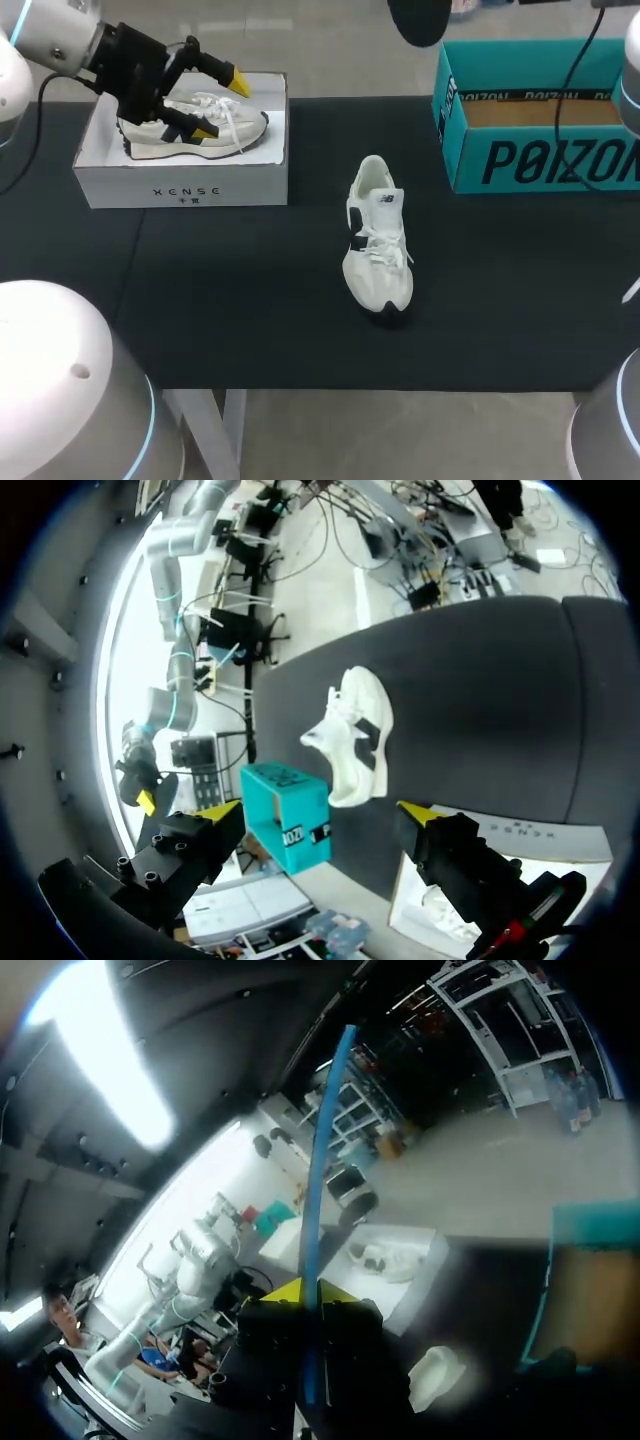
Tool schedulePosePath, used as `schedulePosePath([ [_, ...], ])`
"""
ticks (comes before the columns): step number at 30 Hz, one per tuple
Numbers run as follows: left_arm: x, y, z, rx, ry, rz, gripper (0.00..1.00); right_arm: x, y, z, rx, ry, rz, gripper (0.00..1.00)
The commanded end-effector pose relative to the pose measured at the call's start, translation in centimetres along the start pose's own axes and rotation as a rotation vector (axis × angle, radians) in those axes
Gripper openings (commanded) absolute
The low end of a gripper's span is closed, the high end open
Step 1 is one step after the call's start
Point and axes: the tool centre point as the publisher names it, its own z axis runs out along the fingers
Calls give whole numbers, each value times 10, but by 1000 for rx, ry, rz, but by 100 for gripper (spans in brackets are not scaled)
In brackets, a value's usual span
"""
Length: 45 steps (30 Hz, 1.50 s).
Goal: Take the shoe out of the shoebox, open the shoe tongue, remove and reinsert the insole, then place the shoe into the shoebox
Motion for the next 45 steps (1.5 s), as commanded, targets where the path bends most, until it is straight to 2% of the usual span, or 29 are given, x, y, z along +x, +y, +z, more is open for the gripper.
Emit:
schedulePosePath([
  [1, 0, 1, -1, 2, 4, 1, 100, 0, 1, 1, 1, -2, 1, 0],
  [2, 0, 1, -1, 2, 4, 1, 100, 0, 1, 1, 1, -2, 1, 0],
  [5, 0, 1, -1, 2, 4, 1, 100, -8, 4, 6, 25, -13, -124, 0],
  [10, 0, 1, -1, 2, 4, 1, 100, -16, -10, 22, 99, -60, -285, 0],
  [14, 0, 1, -1, 2, 4, 1, 100, -24, -23, 29, 142, -71, -278, 0],
  [15, 0, 1, -1, 2, 4, 1, 100, -27, -29, 30, 136, -88, -260, 0],
  [30, 0, 1, -1, 2, 4, 1, 100, -27, -29, 30, 136, -88, -260, 0],
  [34, 0, 1, -1, 2, 4, 1, 100, -33, -38, 42, -1, 98, -222, 0],
  [37, 0, 1, -1, 2, 4, 1, 100, -40, -48, 49, -44, 171, -189, 0],
  [41, 0, 1, -1, 2, 4, 1, 100, -46, -58, 55, -32, 154, -208, 0],
  [45, 0, 1, -1, 2, 4, 1, 100, -55, -68, 62, 35, 114, -247, 0],
])
